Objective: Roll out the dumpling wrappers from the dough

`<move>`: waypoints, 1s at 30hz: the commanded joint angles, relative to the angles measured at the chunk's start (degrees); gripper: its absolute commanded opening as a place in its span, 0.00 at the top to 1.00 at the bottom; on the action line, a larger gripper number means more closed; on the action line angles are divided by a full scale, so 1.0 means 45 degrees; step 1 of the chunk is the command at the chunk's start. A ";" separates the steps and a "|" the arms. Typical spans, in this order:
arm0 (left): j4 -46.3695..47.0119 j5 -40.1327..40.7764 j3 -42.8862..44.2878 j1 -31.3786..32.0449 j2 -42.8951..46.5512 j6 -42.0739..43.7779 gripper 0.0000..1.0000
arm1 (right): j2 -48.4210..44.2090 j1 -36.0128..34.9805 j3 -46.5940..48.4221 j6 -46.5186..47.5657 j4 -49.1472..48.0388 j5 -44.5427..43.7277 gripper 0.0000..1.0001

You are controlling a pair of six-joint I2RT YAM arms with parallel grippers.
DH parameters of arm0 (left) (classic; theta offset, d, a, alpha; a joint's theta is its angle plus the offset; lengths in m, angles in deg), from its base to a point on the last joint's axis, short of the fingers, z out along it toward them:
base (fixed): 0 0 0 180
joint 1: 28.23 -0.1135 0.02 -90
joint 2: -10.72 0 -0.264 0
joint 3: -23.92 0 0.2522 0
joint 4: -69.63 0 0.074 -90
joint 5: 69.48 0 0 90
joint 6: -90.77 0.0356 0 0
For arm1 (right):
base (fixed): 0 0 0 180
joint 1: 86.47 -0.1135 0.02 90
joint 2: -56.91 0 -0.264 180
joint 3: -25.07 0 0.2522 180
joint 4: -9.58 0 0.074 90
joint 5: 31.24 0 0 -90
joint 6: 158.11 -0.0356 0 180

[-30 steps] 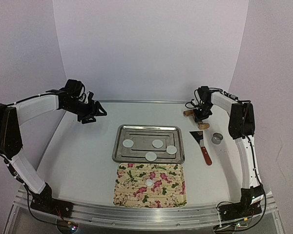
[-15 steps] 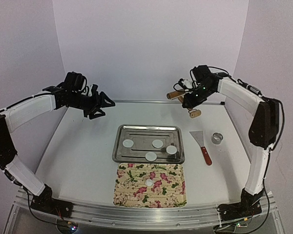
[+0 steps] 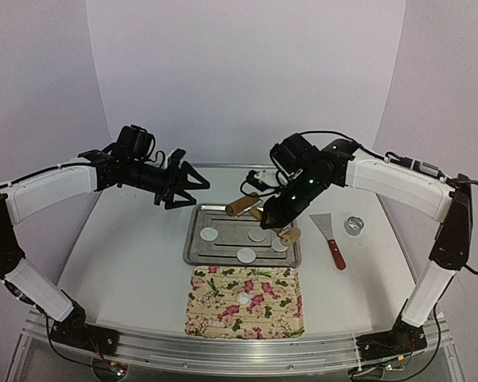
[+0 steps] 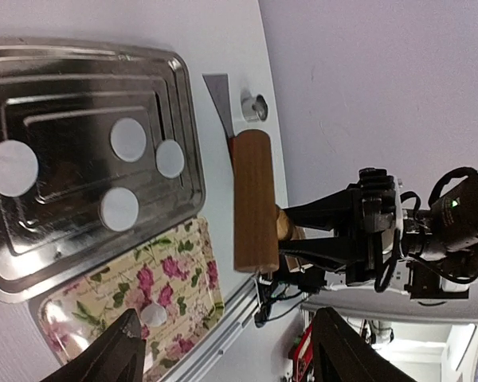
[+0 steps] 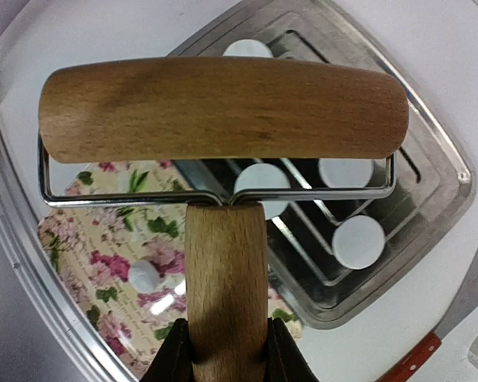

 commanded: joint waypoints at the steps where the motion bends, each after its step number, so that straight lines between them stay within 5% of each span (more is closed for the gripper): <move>1: 0.1046 -0.1248 -0.0453 0.0290 0.0167 -0.0025 0.01 | -0.0012 -0.1127 0.1587 -0.0698 0.0868 -0.0288 1.00; 30: -0.2044 -0.6121 -0.1457 0.0409 -0.1235 0.3373 0.01 | 0.3506 -0.4389 0.5791 -0.0487 0.2579 -0.3196 1.00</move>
